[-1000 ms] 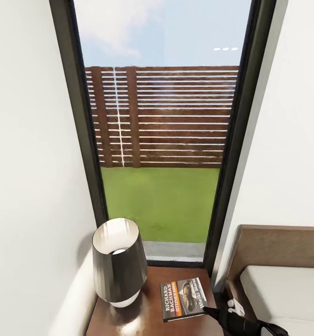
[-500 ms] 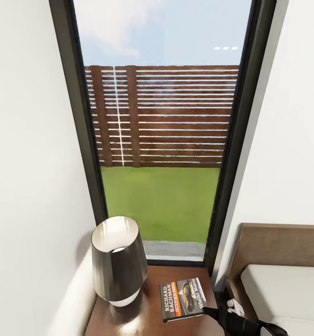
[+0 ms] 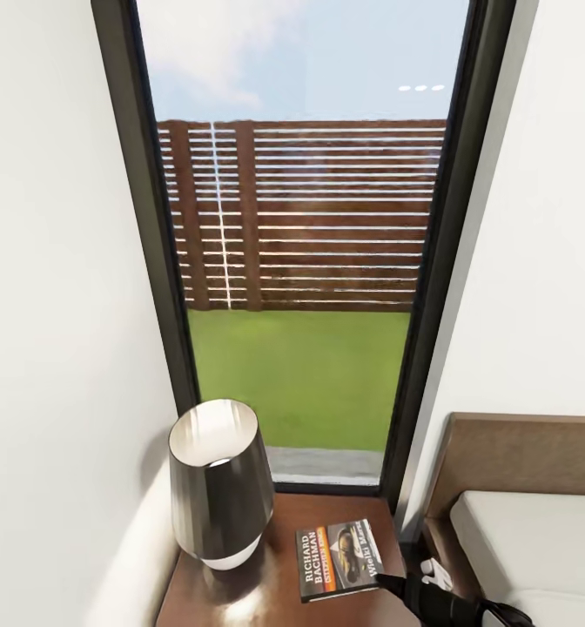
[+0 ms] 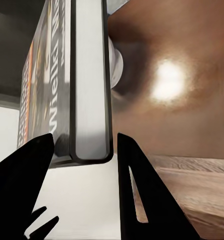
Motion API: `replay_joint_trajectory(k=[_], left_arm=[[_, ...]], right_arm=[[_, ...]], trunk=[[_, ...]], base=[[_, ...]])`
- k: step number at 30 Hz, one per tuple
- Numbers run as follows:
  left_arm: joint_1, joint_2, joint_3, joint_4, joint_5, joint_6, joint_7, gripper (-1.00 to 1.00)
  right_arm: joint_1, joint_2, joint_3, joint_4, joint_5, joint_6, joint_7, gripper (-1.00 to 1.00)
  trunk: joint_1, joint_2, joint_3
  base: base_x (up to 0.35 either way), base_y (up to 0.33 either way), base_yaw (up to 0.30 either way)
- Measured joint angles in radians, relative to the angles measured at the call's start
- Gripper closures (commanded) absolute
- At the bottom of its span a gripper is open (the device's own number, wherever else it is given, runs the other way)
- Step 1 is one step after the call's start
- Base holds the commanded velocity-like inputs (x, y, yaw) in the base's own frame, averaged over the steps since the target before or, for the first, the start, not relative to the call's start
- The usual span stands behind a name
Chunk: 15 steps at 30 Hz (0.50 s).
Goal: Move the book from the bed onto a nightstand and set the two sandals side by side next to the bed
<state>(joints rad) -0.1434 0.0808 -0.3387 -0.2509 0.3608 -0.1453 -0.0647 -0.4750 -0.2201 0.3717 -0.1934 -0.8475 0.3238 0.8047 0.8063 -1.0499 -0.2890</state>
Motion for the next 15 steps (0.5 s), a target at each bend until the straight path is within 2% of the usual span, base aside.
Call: replay_joint_trajectory(k=[5, 15], left_arm=[[0.0, 0.0, 0.0, 0.0, 0.0, 0.0, 0.0, -1.0], [0.0, 0.0, 0.0, 0.0, 0.0, 0.0, 0.0, -1.0]], right_arm=[[0.0, 0.002, 0.0, 0.0, 0.002, 0.037, 0.001, 1.0], [0.0, 0.003, -0.001, 0.002, 0.002, 0.054, 0.001, 1.0]], trunk=[[0.019, -0.035, -0.016], [0.058, -0.105, -0.047]], base=[[0.0, 0.0, 0.0], [0.0, 0.0, 0.0]])
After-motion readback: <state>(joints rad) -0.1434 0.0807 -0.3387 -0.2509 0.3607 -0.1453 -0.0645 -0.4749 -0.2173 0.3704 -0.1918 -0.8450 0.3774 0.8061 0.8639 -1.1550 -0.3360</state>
